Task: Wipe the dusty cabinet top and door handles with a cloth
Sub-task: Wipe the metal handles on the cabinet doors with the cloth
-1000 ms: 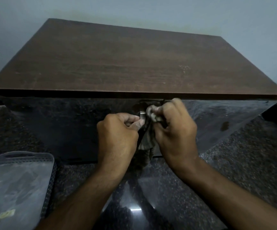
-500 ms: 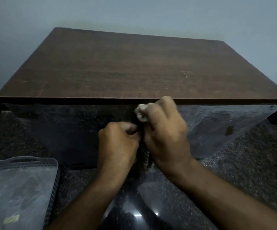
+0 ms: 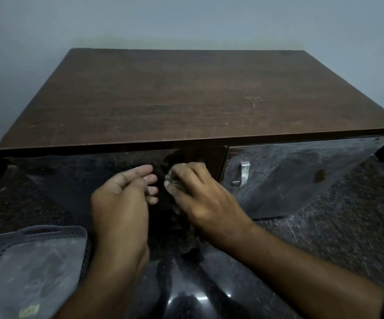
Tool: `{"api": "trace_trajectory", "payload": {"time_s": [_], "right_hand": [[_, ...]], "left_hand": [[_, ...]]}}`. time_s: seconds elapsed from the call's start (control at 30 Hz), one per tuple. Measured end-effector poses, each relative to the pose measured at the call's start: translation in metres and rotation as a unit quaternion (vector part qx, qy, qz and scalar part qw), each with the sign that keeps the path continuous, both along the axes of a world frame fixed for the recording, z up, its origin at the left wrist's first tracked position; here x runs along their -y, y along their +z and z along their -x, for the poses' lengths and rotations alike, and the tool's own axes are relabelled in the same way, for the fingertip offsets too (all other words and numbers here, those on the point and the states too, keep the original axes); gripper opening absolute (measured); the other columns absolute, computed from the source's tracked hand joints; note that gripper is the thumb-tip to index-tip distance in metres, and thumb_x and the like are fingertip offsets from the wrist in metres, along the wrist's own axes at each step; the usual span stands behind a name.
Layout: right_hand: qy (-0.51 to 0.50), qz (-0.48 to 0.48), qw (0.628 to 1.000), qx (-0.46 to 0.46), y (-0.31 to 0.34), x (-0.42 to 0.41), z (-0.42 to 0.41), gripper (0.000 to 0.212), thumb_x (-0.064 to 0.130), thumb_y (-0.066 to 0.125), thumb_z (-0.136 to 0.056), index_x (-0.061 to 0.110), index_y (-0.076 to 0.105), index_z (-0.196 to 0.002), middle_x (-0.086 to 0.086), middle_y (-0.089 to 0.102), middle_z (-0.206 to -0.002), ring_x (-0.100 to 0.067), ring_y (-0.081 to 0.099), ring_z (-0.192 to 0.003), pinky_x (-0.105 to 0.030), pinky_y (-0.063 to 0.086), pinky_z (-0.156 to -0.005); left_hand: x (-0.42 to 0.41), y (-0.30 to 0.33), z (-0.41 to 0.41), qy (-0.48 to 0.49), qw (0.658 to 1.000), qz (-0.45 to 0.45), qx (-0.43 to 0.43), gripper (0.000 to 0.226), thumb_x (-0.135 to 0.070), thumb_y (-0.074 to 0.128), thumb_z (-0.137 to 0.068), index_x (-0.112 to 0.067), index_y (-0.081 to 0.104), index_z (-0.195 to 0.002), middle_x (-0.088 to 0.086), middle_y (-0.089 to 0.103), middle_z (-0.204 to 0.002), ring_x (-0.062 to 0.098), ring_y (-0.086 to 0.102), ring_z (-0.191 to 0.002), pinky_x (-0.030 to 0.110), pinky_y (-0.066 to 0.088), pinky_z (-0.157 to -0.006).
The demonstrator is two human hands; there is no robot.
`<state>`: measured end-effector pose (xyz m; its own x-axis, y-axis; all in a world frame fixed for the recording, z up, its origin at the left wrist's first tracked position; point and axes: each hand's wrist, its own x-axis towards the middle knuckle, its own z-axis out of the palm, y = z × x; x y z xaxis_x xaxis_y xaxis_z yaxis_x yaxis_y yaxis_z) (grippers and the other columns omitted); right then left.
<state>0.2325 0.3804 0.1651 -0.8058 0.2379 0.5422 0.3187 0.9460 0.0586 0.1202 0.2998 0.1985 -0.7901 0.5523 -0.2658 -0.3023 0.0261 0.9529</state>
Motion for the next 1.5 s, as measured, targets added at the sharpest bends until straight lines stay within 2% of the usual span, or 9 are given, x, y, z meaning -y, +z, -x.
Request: {"api": "trace_trajectory", "payload": {"time_s": [0.17, 0.3, 0.5, 0.7, 0.83, 0.93, 1.17, 1.33, 1.5], "right_hand": [[0.025, -0.024, 0.999, -0.002, -0.002, -0.004, 0.002, 0.020, 0.000, 0.053, -0.098, -0.006, 0.068, -0.088, -0.023, 0.066, -0.101, -0.036, 0.061, -0.094, -0.040, 0.049, -0.084], [0.014, -0.008, 0.994, -0.110, 0.014, -0.008, 0.000, 0.019, 0.003, 0.058, -0.098, -0.011, 0.069, -0.103, -0.023, 0.066, -0.098, -0.038, 0.059, -0.091, -0.043, 0.050, -0.081], [0.019, -0.074, 0.996, -0.050, 0.000, -0.011, -0.002, 0.022, 0.014, 0.054, -0.100, 0.006, 0.075, -0.099, -0.010, 0.070, -0.097, -0.029, 0.062, -0.087, -0.041, 0.044, -0.070], [-0.006, -0.075, 0.983, -0.169, 0.018, -0.011, -0.001, 0.018, 0.014, 0.061, -0.098, 0.006, 0.077, -0.097, -0.006, 0.071, -0.087, -0.029, 0.063, -0.079, -0.041, 0.040, -0.066], [0.015, -0.119, 0.992, -0.028, -0.011, -0.010, -0.006, 0.026, 0.021, 0.053, -0.099, 0.017, 0.077, -0.090, 0.002, 0.074, -0.099, -0.022, 0.057, -0.095, -0.038, 0.035, -0.074], [0.026, -0.165, 0.986, 0.029, -0.028, -0.014, -0.015, 0.025, 0.019, 0.054, -0.097, 0.020, 0.077, -0.086, 0.005, 0.074, -0.095, -0.021, 0.057, -0.099, -0.036, 0.034, -0.078], [0.030, -0.195, 0.980, 0.031, -0.030, -0.013, -0.016, 0.022, 0.016, 0.057, -0.096, 0.018, 0.075, -0.083, 0.004, 0.074, -0.094, -0.020, 0.048, -0.099, -0.035, 0.032, -0.077], [-0.015, -0.157, 0.986, -0.062, -0.001, -0.006, -0.005, 0.015, 0.018, 0.060, -0.097, 0.016, 0.074, -0.096, -0.003, 0.072, -0.109, -0.023, 0.055, -0.090, -0.039, 0.036, -0.075], [-0.052, -0.167, 0.984, -0.038, -0.014, -0.011, -0.008, 0.021, 0.016, 0.056, -0.099, 0.011, 0.072, -0.112, -0.008, 0.069, -0.113, -0.027, 0.064, -0.094, -0.041, 0.040, -0.077]], "left_hand": [[-0.004, 0.004, -0.013, -0.033, 0.999, 0.009, 0.013, 0.028, 0.006, 0.053, -0.088, -0.012, 0.075, -0.091, 0.005, 0.077, -0.078, 0.008, 0.064, -0.061, 0.020, 0.051, -0.058], [-0.005, 0.003, -0.010, 0.004, 0.999, 0.014, -0.051, 0.027, -0.002, 0.057, -0.088, -0.020, 0.076, -0.087, 0.002, 0.076, -0.077, 0.009, 0.067, -0.067, 0.025, 0.051, -0.061], [-0.002, -0.001, -0.007, -0.007, 0.999, 0.040, -0.031, 0.027, -0.003, 0.055, -0.089, -0.018, 0.076, -0.085, 0.003, 0.077, -0.080, 0.010, 0.065, -0.068, 0.026, 0.050, -0.064], [-0.005, -0.007, -0.008, -0.039, 0.993, 0.068, -0.083, 0.021, -0.013, 0.060, -0.090, -0.024, 0.078, -0.092, -0.006, 0.078, -0.083, 0.008, 0.072, -0.080, 0.025, 0.053, -0.071], [-0.003, -0.003, -0.011, -0.027, 0.981, 0.097, -0.168, 0.020, -0.019, 0.061, -0.089, -0.032, 0.075, -0.085, -0.013, 0.074, -0.071, 0.007, 0.068, -0.067, 0.029, 0.057, -0.063], [0.000, 0.000, -0.011, -0.040, 0.979, 0.109, -0.166, 0.019, -0.018, 0.061, -0.090, -0.030, 0.076, -0.087, -0.014, 0.074, -0.070, 0.009, 0.069, -0.067, 0.028, 0.056, -0.062], [-0.003, 0.000, -0.007, -0.047, 0.996, 0.074, -0.004, 0.020, -0.005, 0.058, -0.090, -0.013, 0.077, -0.089, 0.002, 0.078, -0.081, 0.011, 0.070, -0.072, 0.024, 0.056, -0.070], [-0.004, 0.003, -0.008, -0.023, 0.998, 0.046, -0.035, 0.025, -0.006, 0.055, -0.090, -0.017, 0.077, -0.089, -0.002, 0.078, -0.079, 0.010, 0.073, -0.075, 0.025, 0.053, -0.068], [-0.003, -0.002, -0.003, 0.003, 0.997, 0.042, -0.062, 0.025, -0.009, 0.056, -0.088, -0.020, 0.078, -0.082, 0.000, 0.077, -0.075, 0.010, 0.069, -0.068, 0.027, 0.050, -0.065]]}}
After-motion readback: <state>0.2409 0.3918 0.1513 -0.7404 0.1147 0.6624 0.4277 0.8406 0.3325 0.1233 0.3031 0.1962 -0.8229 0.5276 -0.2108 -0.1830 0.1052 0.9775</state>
